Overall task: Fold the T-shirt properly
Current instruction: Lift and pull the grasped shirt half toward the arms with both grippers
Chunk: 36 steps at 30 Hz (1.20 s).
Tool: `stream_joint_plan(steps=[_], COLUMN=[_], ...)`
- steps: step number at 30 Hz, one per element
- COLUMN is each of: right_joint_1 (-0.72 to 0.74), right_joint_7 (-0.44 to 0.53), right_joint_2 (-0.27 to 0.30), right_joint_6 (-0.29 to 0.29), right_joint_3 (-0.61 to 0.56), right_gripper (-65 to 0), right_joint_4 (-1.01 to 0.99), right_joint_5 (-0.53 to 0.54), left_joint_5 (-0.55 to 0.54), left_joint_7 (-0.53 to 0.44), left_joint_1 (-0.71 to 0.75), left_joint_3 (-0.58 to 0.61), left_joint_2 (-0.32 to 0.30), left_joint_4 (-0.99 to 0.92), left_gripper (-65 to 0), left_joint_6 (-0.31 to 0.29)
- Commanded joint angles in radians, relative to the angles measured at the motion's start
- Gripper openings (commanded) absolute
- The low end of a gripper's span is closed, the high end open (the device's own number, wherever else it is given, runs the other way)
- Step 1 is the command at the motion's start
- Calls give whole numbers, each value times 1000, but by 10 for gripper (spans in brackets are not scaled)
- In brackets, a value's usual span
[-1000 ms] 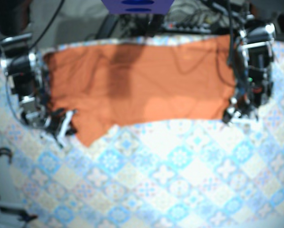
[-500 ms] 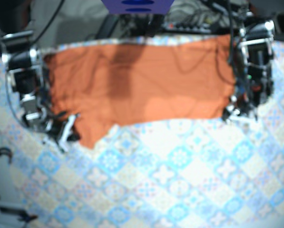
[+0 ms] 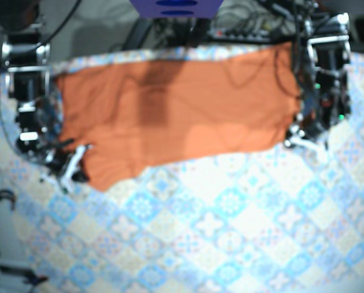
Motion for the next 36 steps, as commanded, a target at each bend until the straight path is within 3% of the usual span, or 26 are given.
stream_joint_plan(steps=[1, 11, 19, 26, 36], right_joint_1=[14, -77, -103, -108, -112], right_joint_7=[14, 12, 12, 12, 18], right_joint_2=[27, 31, 31, 31, 31], right_joint_6=[-2, -2, -2, -2, -2], right_joint_3=[24, 117, 109, 106, 115], right_gripper=[-649, -649, -649, -649, -650], right_joint_4=[30, 120, 129, 131, 134], right_joint_5=[15, 15, 96, 98, 99], left_joint_5=[10, 14, 16, 16, 17], left_joint_7=[13, 15, 16, 16, 55], left_joint_1=[-7, 24, 56, 78, 130], left_joint_3=[-1, 3, 5, 5, 65], left_joint_2=[-33, -74, -88, -83, -83], left_joint_4=[9, 72, 129, 130, 333], left_gripper=[-650, -650, -650, -650, -650], left_joint_6=[5, 2, 2, 2, 2])
